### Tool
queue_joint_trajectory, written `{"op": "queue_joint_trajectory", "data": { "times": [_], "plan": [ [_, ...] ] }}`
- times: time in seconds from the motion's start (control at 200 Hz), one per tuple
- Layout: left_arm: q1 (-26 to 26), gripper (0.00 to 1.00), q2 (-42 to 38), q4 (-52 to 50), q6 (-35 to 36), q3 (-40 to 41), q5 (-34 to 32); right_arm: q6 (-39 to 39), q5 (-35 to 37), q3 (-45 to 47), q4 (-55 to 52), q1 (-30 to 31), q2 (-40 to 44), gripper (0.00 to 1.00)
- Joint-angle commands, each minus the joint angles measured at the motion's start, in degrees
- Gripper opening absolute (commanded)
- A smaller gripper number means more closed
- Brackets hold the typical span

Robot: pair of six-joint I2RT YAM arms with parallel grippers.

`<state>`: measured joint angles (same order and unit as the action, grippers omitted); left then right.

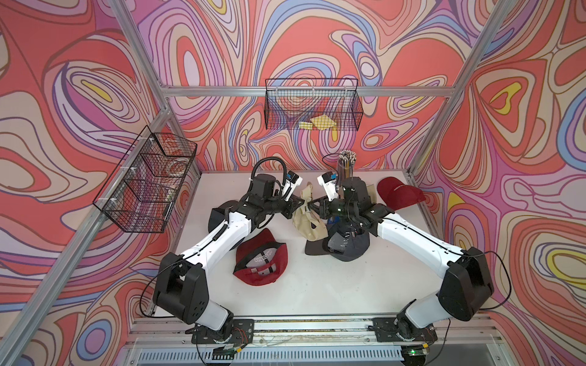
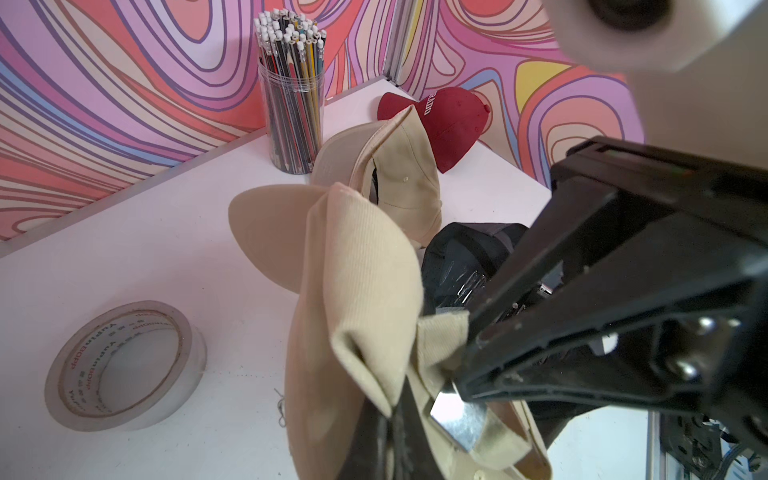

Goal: Open the adjustable buckle of the baseball cap
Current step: Open the adjustable buckle on the baseball cap.

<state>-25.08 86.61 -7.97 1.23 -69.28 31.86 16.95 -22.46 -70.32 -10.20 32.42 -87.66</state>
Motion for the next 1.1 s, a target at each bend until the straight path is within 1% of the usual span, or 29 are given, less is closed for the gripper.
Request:
{"op": "queue_joint_trajectory", "data": {
  "times": [0.0, 0.025, 0.18, 0.245, 0.471, 0.581, 0.871, 1.097],
  "plan": [
    [-0.15, 0.0, 0.22, 0.33, -0.95, -0.86, 0.65, -1.88, 0.14, -1.02, 0.69, 0.72, 0.56, 0.05],
    [-0.14, 0.0, 0.3, 0.3, -1.05, -0.92, 0.64, -2.13, 0.2, -0.93, 0.76, 0.8, 0.64, 0.04],
    [-0.14, 0.0, 0.78, -0.53, -1.57, -1.6, 0.62, -3.52, -0.56, -0.86, 0.69, 0.89, 0.6, 0.0],
    [-0.14, 0.0, 0.95, -1.2, -1.55, -1.98, 0.21, -4.52, -1.77, -1.11, 0.55, 0.89, 0.43, 0.0],
    [-0.14, 0.0, 2.2, -4.49, -2.51, -4.26, -0.62, -11.97, -12.21, -2.89, -3.83, 1.07, -1.43, 0.0],
    [-0.14, 0.0, 2.77, -5.86, -3.38, -5.15, -1.77, -15.44, -15.9, -2.57, -5.54, 1.16, -1.38, 0.0],
    [-0.15, 0.0, 2.96, -6.67, -4.51, -5.83, -3.92, -20.85, -21.41, -4.26, -12.04, 1.37, -2.47, 0.0],
    [-0.15, 0.0, 3.13, -9.62, -4.1, -6.55, -6.3, -23.12, -22.14, -4.65, -15.33, 1.48, -2.18, 0.0]
  ]
}}
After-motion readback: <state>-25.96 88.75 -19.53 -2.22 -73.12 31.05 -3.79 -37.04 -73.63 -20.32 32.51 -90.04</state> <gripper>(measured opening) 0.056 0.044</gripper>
